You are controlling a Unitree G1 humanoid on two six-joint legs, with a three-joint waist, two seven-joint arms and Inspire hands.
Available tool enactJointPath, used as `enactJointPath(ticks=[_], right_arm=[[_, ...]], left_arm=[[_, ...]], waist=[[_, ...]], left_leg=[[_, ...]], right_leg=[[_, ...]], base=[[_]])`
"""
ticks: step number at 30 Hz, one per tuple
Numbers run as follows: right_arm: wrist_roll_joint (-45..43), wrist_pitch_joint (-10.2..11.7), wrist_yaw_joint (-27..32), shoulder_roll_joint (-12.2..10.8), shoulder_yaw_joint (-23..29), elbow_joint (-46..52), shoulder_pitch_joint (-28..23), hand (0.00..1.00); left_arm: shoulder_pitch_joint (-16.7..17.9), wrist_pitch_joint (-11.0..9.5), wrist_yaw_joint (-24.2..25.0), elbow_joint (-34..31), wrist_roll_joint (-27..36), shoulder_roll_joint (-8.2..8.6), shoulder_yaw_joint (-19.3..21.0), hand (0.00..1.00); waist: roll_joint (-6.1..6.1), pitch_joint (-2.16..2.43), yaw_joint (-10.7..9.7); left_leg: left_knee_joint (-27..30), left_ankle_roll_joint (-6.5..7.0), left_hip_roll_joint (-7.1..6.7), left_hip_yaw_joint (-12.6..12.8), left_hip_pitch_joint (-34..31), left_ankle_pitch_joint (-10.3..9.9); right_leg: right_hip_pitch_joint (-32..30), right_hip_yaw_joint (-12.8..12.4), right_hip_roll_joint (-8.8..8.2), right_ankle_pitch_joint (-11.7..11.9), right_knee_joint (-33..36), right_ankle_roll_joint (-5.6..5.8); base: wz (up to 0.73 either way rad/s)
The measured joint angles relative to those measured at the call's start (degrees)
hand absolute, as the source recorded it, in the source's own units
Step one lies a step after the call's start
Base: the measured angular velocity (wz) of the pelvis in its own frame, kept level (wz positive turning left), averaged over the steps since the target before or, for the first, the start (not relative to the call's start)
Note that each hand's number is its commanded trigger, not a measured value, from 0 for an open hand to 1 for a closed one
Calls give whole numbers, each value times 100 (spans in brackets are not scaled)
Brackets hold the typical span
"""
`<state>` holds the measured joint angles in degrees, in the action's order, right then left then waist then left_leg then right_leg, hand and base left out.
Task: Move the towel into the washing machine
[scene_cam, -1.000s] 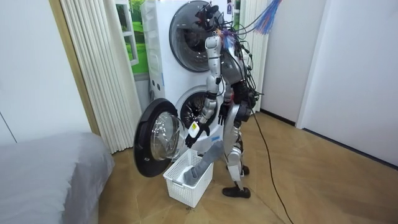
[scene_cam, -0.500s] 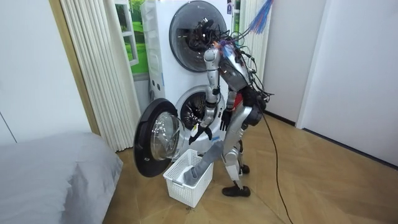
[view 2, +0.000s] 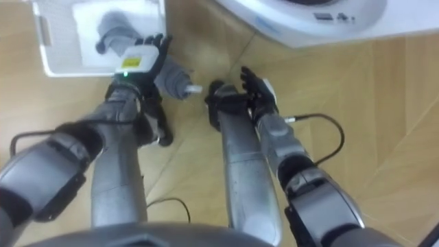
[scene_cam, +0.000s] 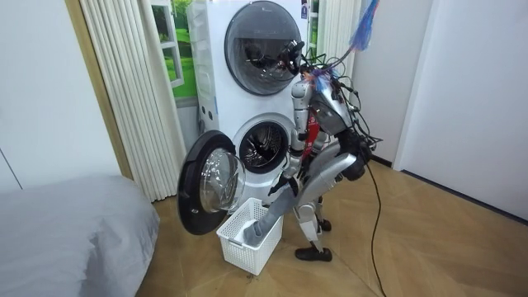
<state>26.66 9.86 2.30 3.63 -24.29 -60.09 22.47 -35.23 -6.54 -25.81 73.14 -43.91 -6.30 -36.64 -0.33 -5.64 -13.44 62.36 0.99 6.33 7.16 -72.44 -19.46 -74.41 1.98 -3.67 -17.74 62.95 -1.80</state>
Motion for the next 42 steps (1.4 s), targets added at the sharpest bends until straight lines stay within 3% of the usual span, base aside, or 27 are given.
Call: enactJointPath(ticks=[7, 8, 9, 19, 32, 37, 42], right_arm=[[33, 216, -125, -112, -30, 9, 64, 0], [32, 247, -122, -132, -32, 6, 65, 0], [32, 260, -122, -132, -33, 4, 65, 0], [135, 329, -174, -245, -38, -432, 335, 0], [316, 327, -302, -288, -86, -549, 359, 0], [312, 301, -317, -299, -163, -722, 320, 0], [312, 272, -210, -271, -281, -885, 167, 0]], left_arm=[[73, -64, 171, -5, -288, -40, -317, 0], [102, -64, 243, -6, -286, -70, -407, 97], [109, -76, 309, -6, -287, -82, -452, 100], [35, -82, 756, -1, -281, -85, -539, 100], [12, -100, 1411, 41, -244, -174, -663, 100], [107, -111, 1416, 1, -287, -174, -747, 100], [182, -265, 1258, 32, -226, -116, -734, 100]], waist=[[-20, 7, -200], [-20, 7, -229], [-22, 8, -231], [-33, 14, -302], [-63, 30, -318], [-83, 37, -298], [-80, 38, -187]], left_leg=[[277, -44, 66, -54, -311, -42], [327, -62, 79, -87, -339, -64], [344, -74, 89, -118, -371, -70], [306, -96, 80, -136, -424, -94], [210, -121, 90, -116, -339, -120], [4, -138, 89, -109, -1, -111], [-306, -140, 94, -105, 542, -112]], right_leg=[[-291, 54, 31, -45, 265, -84], [-303, 88, 34, -61, 301, -113], [-316, 137, 25, -69, 303, -137], [-366, 202, -14, -67, 282, -244], [-331, 135, 63, -82, 208, -267], [6, 144, 74, -82, 6, -268], [583, 196, 84, -53, -353, -254]], base=[[0], [0], [0], [1], [-1], [0], [-4]])
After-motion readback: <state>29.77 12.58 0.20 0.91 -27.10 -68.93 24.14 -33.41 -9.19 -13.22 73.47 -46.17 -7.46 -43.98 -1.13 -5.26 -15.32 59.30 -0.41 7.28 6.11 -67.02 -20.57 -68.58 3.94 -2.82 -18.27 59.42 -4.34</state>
